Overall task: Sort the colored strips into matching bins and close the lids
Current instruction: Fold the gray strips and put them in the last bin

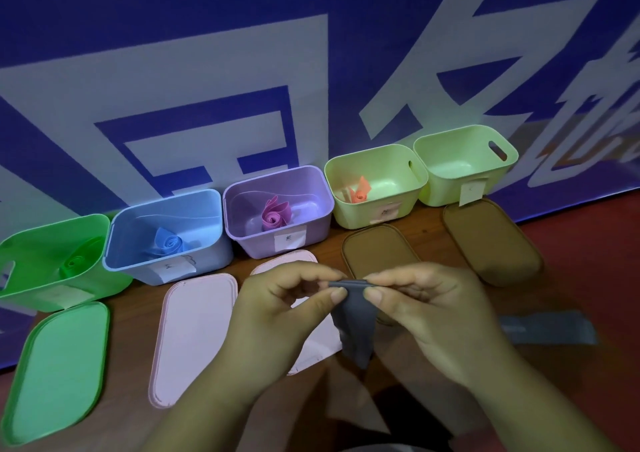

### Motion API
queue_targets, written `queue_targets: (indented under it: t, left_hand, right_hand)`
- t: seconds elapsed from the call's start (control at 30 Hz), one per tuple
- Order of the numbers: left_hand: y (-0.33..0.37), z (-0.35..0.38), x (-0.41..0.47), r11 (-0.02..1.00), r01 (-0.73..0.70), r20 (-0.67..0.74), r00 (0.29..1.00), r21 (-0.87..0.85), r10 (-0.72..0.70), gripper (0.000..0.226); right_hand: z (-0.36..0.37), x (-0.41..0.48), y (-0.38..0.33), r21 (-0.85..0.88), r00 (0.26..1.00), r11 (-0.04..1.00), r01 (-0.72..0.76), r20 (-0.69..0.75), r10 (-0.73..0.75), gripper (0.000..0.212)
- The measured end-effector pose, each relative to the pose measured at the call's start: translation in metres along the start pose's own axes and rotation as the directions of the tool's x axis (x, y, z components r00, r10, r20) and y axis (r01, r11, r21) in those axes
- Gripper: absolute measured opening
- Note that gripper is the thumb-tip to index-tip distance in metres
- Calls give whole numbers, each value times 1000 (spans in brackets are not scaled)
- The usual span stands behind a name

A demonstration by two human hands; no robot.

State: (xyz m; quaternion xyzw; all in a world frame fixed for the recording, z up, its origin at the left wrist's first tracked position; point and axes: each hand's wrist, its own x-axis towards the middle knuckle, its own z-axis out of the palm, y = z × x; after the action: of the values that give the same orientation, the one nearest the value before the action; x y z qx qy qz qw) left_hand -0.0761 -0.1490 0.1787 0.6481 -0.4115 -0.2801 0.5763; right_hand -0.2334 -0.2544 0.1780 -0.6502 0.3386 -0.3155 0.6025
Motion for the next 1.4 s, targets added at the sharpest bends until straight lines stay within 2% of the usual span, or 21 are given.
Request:
queue_targets:
  t: [0.13, 0.27, 0.4, 0.53, 0.67, 0.77, 0.87, 0.93, 1.03, 1.17, 1.3, 1.4]
  left_hand:
    - [0, 47, 16, 995, 82, 27, 996, -56, -80, 23]
    - [-14, 102, 36, 986, 166, 98, 982, -14, -164, 18]
    - [-30, 162, 54, 980, 195, 198, 960, 39, -199, 15]
    - [-40, 226, 67, 958, 284, 288, 914, 46, -284, 27]
    - [-47, 281, 78, 946, 295, 346, 880, 136, -324, 32]
    - [-53, 313, 85, 934, 254, 377, 863, 252, -336, 26]
    - [-60, 339, 90, 908, 278, 388, 835, 314, -390, 30]
    - [-63, 353, 94, 890, 310, 390, 814, 334, -430, 31]
    - [-66, 367, 97, 871, 314, 401, 792, 378, -460, 32]
    - [-68, 376, 100, 865, 304, 400, 791, 398, -462, 37]
    - [-71, 376, 102, 867, 281, 398, 801, 411, -448, 36]
    - [-68, 372, 101, 870, 297, 394, 800, 394, -452, 34]
  right_hand:
    - [-42, 5, 17, -4, 999, 1000, -17, -44, 17, 37]
    - [-104, 12, 44, -7, 996, 996, -91, -17, 91, 21]
    - [-179, 15, 92, -109, 969, 969, -222, -135, 207, 15]
    - [-255, 9, 166, -211, 886, 878, -430, -287, 365, 12]
    - [-313, 1, 213, -244, 795, 790, -562, -424, 434, 7]
    - [-343, -4, 239, -294, 729, 703, -647, -509, 458, 8]
    - [-363, -8, 259, -368, 697, 621, -692, -563, 443, 6]
    - [-370, -9, 266, -361, 674, 597, -717, -576, 462, 15]
    - [-375, -9, 274, -373, 668, 573, -730, -568, 481, 6]
    - [-380, -8, 282, -305, 621, 567, -765, -581, 526, 33]
    - [-383, -6, 275, -230, 593, 591, -773, -591, 547, 31]
    - [-382, -5, 262, -186, 610, 632, -752, -559, 561, 22]
